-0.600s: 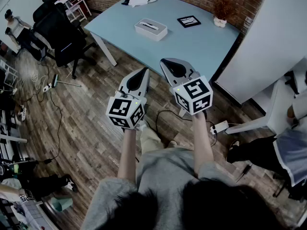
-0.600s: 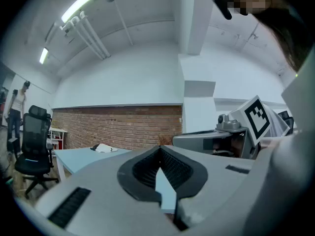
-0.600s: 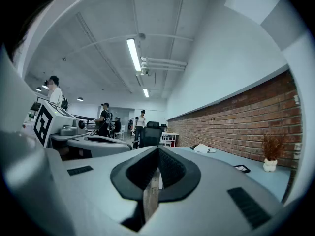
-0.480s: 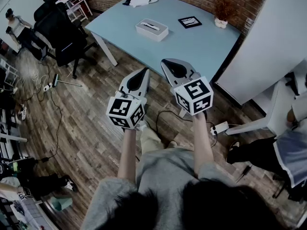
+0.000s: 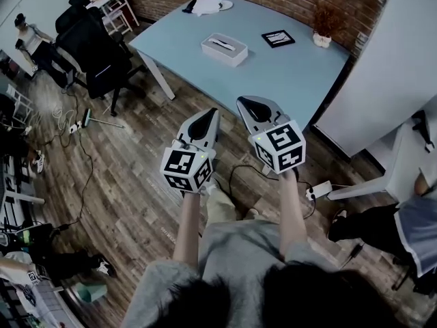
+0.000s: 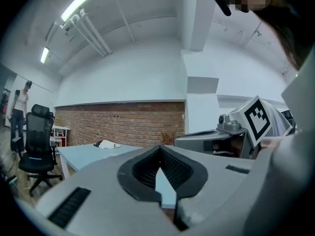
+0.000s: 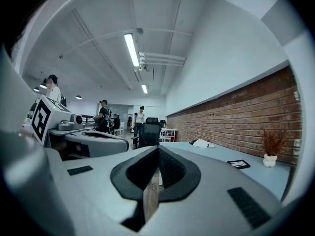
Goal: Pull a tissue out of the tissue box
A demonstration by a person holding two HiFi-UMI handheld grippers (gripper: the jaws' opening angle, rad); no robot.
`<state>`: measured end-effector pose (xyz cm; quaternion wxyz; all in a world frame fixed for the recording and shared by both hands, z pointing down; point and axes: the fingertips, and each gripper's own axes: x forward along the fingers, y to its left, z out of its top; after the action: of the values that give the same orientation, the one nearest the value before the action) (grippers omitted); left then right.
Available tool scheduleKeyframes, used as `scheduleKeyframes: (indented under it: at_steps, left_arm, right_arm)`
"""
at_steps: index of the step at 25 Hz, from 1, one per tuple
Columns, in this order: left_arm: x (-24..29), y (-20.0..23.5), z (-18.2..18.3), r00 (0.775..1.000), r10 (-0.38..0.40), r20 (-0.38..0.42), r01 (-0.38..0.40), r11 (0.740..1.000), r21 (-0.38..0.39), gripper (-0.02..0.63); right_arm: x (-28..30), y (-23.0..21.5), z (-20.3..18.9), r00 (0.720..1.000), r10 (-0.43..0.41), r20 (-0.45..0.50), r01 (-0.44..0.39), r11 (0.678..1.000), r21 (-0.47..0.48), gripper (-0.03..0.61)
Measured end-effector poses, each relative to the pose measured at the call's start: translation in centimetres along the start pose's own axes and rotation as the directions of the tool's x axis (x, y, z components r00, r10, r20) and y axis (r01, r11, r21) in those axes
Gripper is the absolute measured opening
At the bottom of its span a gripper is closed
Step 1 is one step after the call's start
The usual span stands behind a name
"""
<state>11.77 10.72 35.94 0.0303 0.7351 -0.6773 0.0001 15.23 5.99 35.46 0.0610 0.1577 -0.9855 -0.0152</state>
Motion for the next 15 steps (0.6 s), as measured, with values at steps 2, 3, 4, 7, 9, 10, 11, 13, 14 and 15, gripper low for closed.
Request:
scheduleKeyframes:
  at_steps: [2,3,4,7,9,10,11,13,14,15]
  left_arm:
    - [0.1,0.5,-0.1,1.0,0.003,-0.009,-0.003,1.0,0.001,0.003]
    - [0.1,0.8,0.0,1.0,0.005,-0.011,-0.005,1.0,0.002,0.003]
    - [0.1,1.1,0.1,1.0,0.006,-0.011,-0.006,1.0,0.002,0.003]
    - [0.6,2.1,0.6,1.0,-0.004,-0.005,0.004,1.0,-0.001,0.003]
    - [1.5,3.0,0.7,1.0,-0.022,-0.005,0.022,1.0,-0.004,0.003]
    - [2.1,3.5,0.6,0.999,-0.033,-0.008,0.033,0.999,-0.006,0.003]
    - [2.8,4.1,0.6,0.999,-0.044,-0.012,0.044,0.999,-0.008,0.003]
    - [4.0,5.3,0.7,0.997,-0.069,-0.017,0.069,0.998,-0.009,0.003]
    - [4.6,5.9,0.7,0.996,-0.081,-0.02,0.081,0.997,-0.01,0.003]
    - [5.1,6.7,0.7,0.996,-0.091,-0.024,0.091,0.996,-0.01,0.003]
  right_arm:
    - [0.4,-0.2,0.0,1.0,-0.003,0.004,0.003,1.0,0.014,-0.002]
    - [0.6,-0.2,0.1,1.0,-0.004,0.008,0.004,1.0,0.018,-0.002]
    - [0.8,-0.2,0.2,1.0,-0.005,0.011,0.005,1.0,0.018,-0.002]
    - [1.7,-0.3,0.7,1.0,-0.006,0.016,0.006,1.0,0.018,-0.002]
    - [2.9,-0.6,0.8,1.0,-0.012,0.011,0.012,1.0,0.015,-0.002]
    - [3.6,-0.9,0.9,1.0,-0.017,0.007,0.017,1.0,0.014,-0.002]
    - [4.3,-1.1,1.0,1.0,-0.023,0.005,0.023,1.0,0.015,-0.002]
    - [5.8,-1.7,1.0,0.999,-0.036,0.001,0.036,0.999,0.02,-0.002]
    - [6.5,-1.9,1.0,0.999,-0.043,-0.002,0.043,0.999,0.023,-0.002]
    - [7.3,-2.2,0.9,0.999,-0.051,-0.007,0.051,0.998,0.025,-0.002]
